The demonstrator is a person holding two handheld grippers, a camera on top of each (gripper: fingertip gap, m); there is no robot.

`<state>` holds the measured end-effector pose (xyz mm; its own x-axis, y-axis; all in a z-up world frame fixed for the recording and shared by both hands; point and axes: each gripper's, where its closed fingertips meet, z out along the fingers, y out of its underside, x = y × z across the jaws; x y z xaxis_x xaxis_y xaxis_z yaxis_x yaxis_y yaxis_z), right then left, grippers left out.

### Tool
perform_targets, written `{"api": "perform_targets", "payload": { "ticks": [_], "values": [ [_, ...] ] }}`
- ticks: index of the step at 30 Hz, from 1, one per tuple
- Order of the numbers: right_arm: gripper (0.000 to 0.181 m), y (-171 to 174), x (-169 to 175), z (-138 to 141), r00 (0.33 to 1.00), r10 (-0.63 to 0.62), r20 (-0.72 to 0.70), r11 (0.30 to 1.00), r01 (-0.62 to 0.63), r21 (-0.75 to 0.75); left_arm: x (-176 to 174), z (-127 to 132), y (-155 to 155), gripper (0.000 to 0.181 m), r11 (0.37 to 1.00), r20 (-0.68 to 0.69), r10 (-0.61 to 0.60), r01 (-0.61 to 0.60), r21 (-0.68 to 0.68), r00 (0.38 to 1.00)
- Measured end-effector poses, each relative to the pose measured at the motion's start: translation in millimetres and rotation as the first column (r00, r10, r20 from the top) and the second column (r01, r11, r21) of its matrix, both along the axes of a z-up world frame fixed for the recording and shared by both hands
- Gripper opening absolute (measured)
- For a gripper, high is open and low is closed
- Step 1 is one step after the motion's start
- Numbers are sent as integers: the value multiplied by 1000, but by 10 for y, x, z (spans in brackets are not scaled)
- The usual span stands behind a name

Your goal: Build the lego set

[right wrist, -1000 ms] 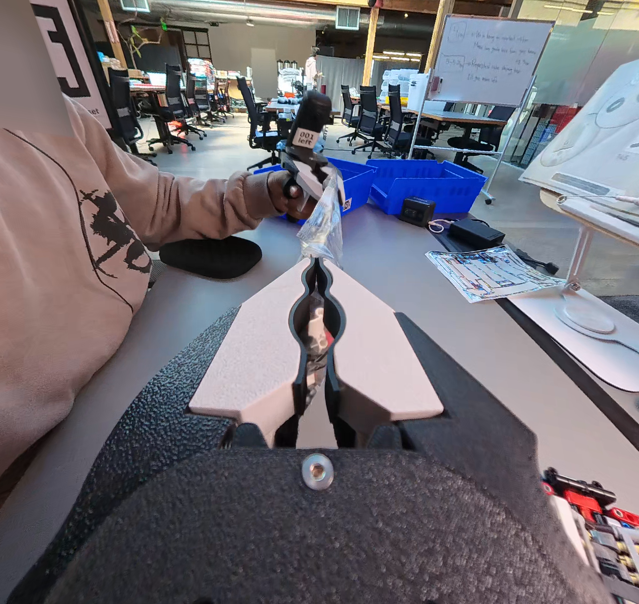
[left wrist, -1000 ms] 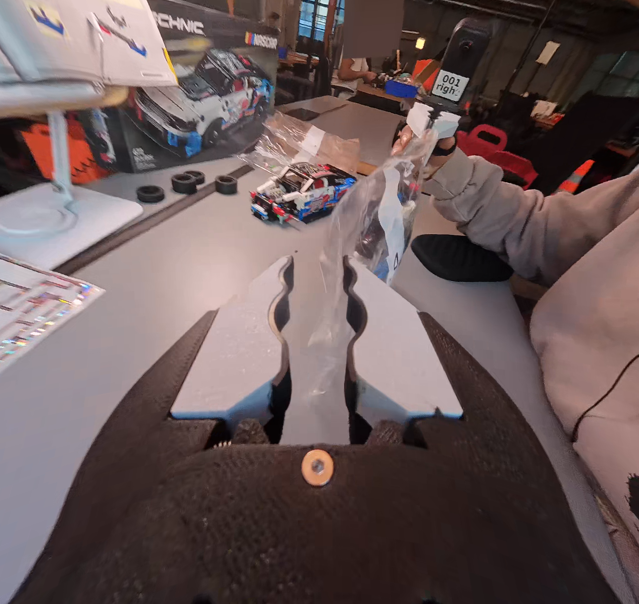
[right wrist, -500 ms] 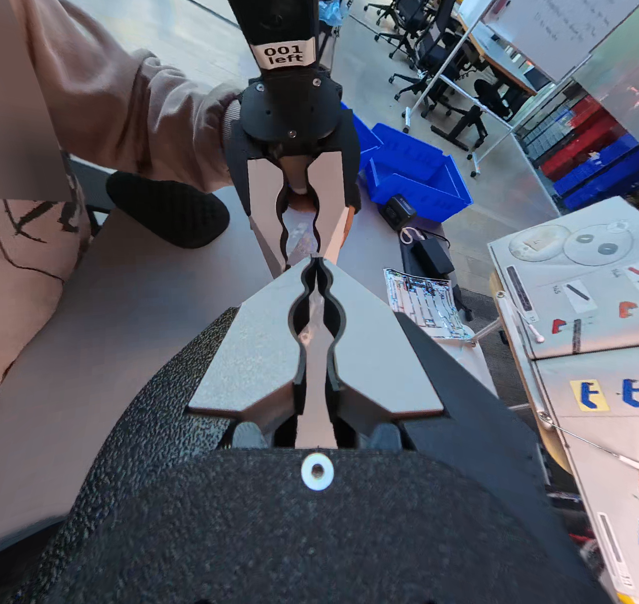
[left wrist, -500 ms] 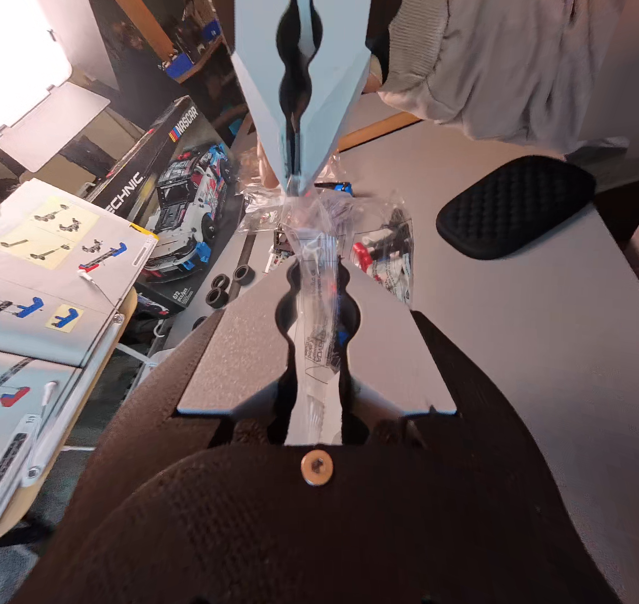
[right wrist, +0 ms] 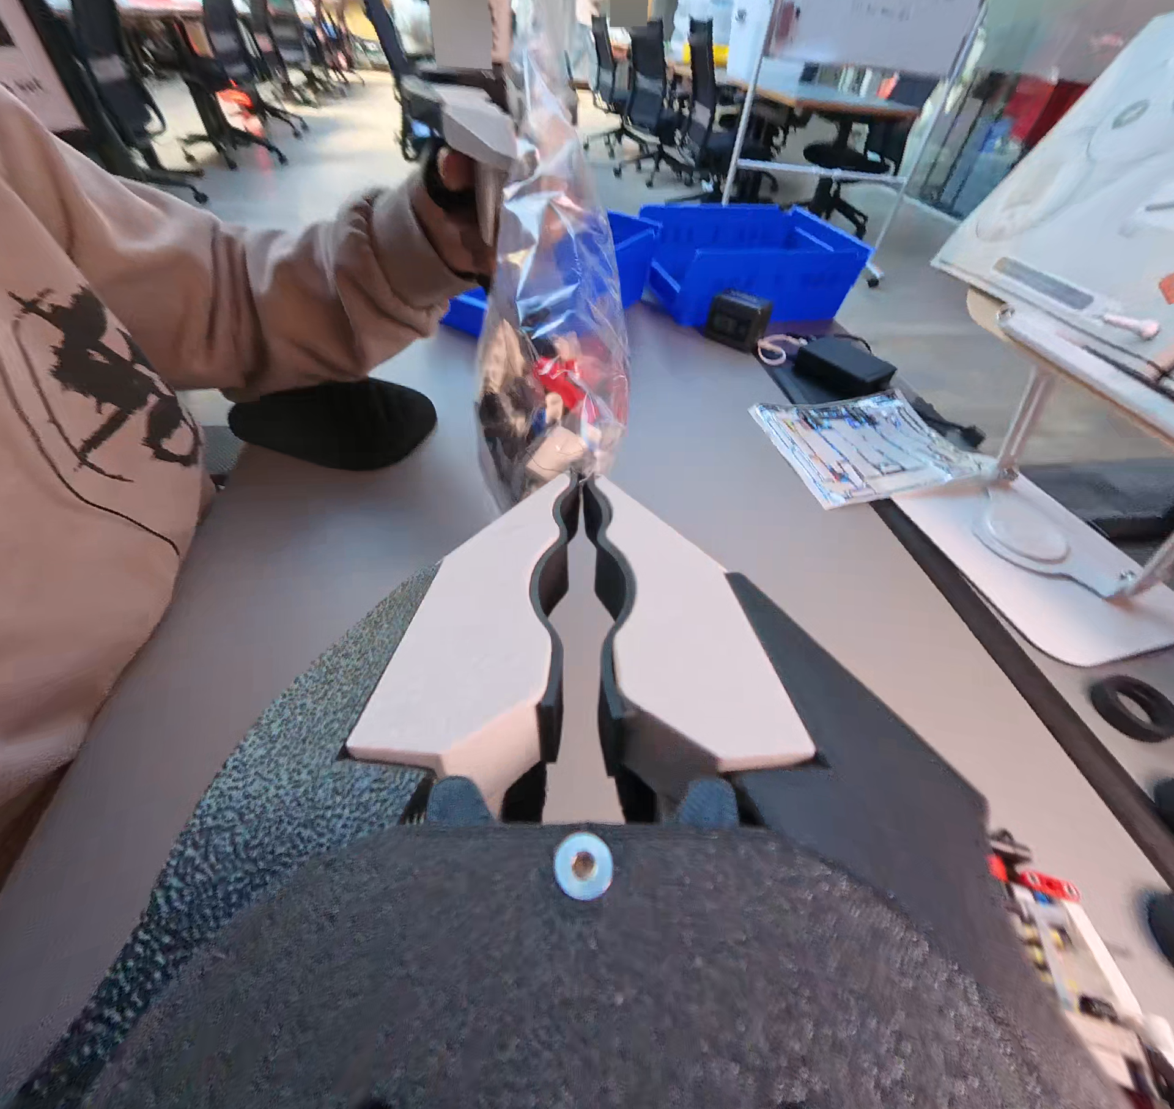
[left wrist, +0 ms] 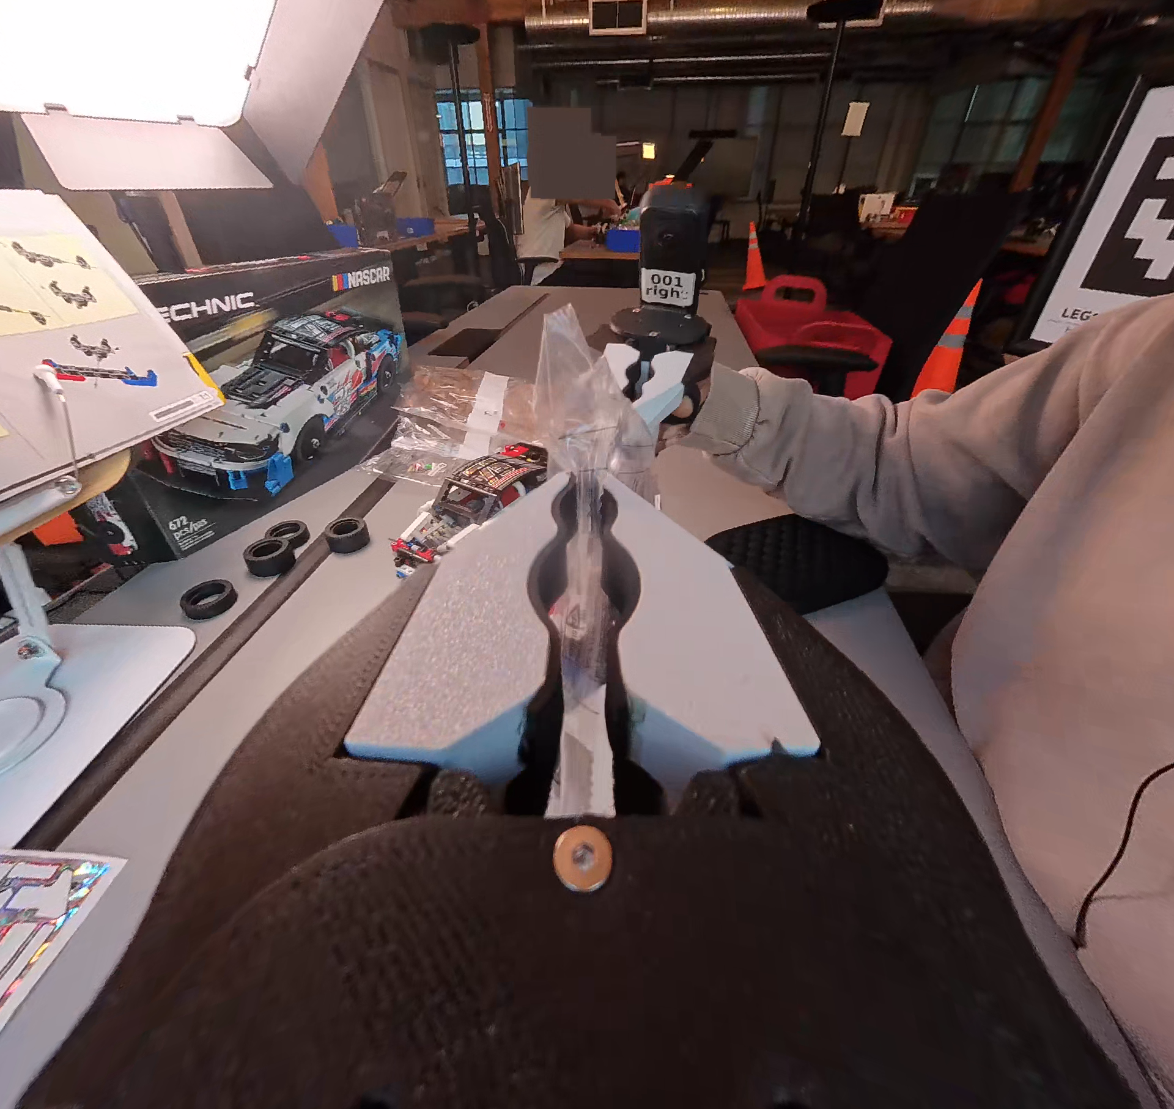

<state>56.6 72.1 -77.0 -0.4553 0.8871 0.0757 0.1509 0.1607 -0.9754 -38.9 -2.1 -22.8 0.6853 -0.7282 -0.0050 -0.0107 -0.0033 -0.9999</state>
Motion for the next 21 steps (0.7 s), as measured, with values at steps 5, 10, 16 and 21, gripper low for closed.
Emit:
{"api": "perform_targets", "payload": {
  "ticks": [5,10,16,21],
  "values": [
    [0,-73,105,360,989,61,-133,996,-68,-52,-283,-138,-36,0,998,59,21,-18,-56,998],
    [0,-142,134,343,990,81,-116,996,-85,-31,-261,-233,-132,0,998,22,-3,5,-64,1000],
    [0,-178,92,307,995,77,-58,997,-78,-14,-315,-176,-170,0,997,-20,10,-12,-82,1000],
    [0,-282,67,132,993,108,-41,992,-110,-60,-318,-16,-240,0,993,-92,10,-21,-115,996]
  ]
}}
